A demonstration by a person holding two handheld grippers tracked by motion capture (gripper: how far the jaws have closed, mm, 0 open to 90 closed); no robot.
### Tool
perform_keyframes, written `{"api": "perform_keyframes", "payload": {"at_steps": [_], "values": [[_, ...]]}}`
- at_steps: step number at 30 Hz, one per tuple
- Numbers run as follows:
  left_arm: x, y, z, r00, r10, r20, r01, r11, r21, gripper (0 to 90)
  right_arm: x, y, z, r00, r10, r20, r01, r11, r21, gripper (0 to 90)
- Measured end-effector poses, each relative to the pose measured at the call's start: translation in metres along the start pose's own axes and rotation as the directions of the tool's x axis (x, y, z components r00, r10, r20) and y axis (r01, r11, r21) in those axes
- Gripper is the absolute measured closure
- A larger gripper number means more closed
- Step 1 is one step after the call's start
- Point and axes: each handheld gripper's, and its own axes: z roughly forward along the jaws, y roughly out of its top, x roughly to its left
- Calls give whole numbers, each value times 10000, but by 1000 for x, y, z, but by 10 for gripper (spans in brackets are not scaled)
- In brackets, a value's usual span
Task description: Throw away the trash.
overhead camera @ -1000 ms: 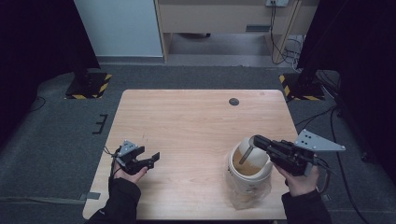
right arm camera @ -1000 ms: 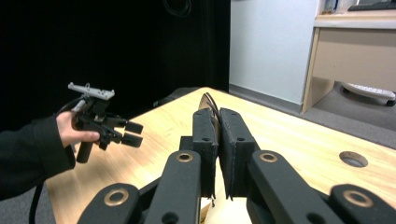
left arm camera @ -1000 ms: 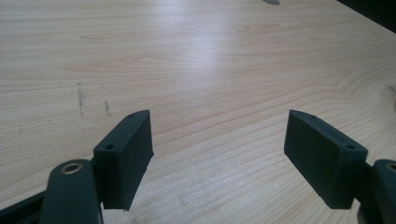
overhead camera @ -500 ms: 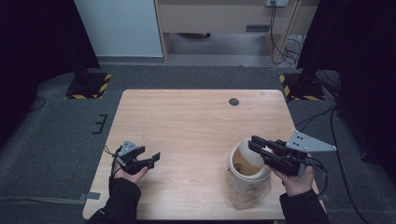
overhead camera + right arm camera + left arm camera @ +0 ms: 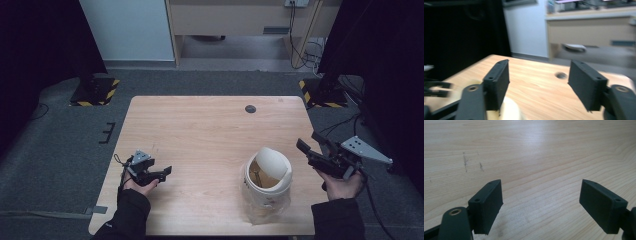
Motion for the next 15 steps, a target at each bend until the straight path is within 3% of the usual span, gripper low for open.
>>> {"api": "perform_keyframes", "payload": {"at_steps": [5, 10, 15], "values": [[3, -2, 3, 9999, 74, -134, -69, 9994, 338, 166, -24, -25, 10, 9957, 241, 899, -295, 9978, 592, 189], [8, -4, 7, 9994, 159, -316, -136, 9973, 716, 155, -38, -45, 17, 9892, 343, 1428, -532, 9900, 1309, 146], [14, -7, 9, 9983, 247, -529, -185, 9931, 1160, 140, -60, -73, 28, 9742, 570, 2185, -1010, 9754, 1958, 75]]}}
